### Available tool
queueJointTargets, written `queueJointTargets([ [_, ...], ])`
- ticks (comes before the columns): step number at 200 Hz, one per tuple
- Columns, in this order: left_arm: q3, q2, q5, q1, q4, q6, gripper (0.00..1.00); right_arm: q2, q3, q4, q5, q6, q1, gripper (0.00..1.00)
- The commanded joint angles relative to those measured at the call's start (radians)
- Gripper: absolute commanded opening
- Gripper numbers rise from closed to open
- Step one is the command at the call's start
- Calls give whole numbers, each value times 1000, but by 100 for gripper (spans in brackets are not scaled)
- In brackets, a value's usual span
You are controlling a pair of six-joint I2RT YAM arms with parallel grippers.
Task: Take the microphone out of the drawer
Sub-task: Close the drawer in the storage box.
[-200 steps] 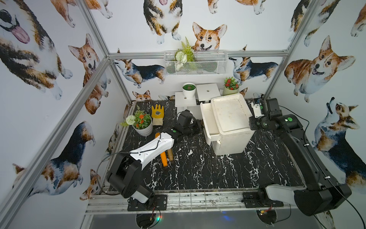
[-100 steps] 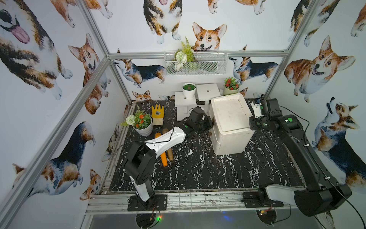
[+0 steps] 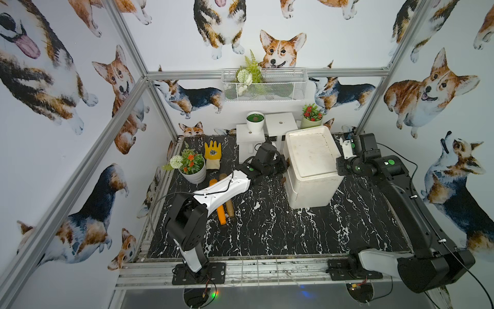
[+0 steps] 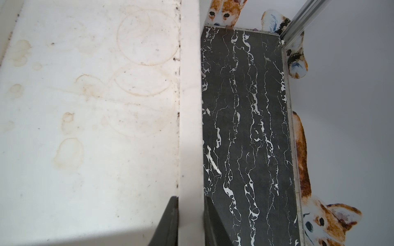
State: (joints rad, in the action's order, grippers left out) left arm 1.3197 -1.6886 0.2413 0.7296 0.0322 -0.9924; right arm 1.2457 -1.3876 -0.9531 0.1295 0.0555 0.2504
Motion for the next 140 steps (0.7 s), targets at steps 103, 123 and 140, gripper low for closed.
queueJointTargets([
  [103,-307,180,-64,-144,-129,-19,45,17,19,-95,-100,-26,10,20],
  [123,-332,152,-56,-145,-174,-39,46,14,20,-94,-102,-26,10,20],
  [140,-348,123,-47,-144,-223,-64,47,14,21,-93,-104,-26,10,20],
])
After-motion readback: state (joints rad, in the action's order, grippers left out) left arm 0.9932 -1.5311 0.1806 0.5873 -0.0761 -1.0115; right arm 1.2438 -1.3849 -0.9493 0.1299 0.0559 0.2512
